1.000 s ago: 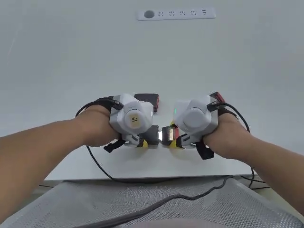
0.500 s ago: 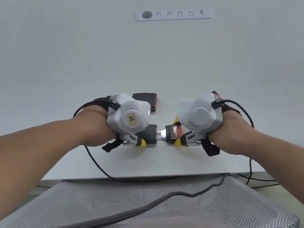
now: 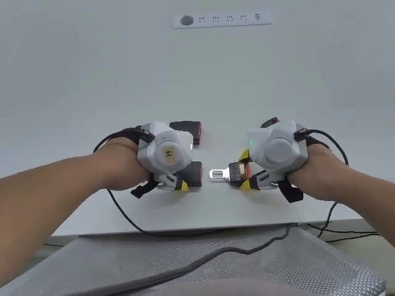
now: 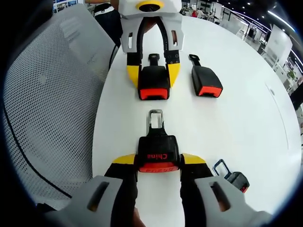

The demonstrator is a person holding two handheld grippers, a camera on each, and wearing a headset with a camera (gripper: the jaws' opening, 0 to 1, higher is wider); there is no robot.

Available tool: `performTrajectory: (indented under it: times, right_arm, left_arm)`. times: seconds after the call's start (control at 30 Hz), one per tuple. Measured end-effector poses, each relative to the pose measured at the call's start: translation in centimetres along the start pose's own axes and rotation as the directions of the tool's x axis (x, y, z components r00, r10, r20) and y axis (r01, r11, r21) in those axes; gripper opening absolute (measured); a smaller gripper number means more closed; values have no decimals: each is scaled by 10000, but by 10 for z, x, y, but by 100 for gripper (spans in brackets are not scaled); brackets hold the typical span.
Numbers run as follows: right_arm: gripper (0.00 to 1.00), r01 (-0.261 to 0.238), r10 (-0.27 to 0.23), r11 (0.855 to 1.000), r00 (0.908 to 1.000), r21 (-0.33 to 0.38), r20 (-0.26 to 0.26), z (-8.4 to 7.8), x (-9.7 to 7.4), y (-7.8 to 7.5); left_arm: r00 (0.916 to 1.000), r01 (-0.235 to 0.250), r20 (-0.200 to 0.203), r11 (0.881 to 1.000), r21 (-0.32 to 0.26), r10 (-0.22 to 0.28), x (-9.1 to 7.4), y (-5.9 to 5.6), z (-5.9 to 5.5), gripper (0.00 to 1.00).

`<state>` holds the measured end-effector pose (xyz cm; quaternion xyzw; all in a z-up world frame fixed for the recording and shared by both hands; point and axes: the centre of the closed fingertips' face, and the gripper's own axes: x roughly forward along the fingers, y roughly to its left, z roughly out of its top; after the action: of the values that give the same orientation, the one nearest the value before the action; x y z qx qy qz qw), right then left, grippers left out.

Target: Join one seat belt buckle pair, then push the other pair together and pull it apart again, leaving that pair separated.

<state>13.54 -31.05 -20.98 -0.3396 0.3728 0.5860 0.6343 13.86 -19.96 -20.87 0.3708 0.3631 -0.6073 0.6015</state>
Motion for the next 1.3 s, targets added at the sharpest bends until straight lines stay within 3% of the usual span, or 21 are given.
performTrajectory:
  times: [0.53,1.03,1.23,1.3]
  right_arm:
    - [33,-14,15,10000,9990,26,-453,-42,-19,-3]
    - [34,-45,43,10000,9984,-38,-570,-50,-24,-1]
    - [38,12,-20,9999,9977,-118,-671,-48,-25,-2]
    - [37,8,-13,10000,9980,-79,-633,-46,-26,-1]
  left_arm:
    - [10000,-46,-59,9999,-95,45,1,0,-1,35]
    - [9999,-93,-110,9996,-251,90,-1,-3,2,36]
    - [9994,-312,-129,9986,-423,306,-1,2,1,41]
    - [9993,-347,-183,9988,-356,340,-1,2,1,47]
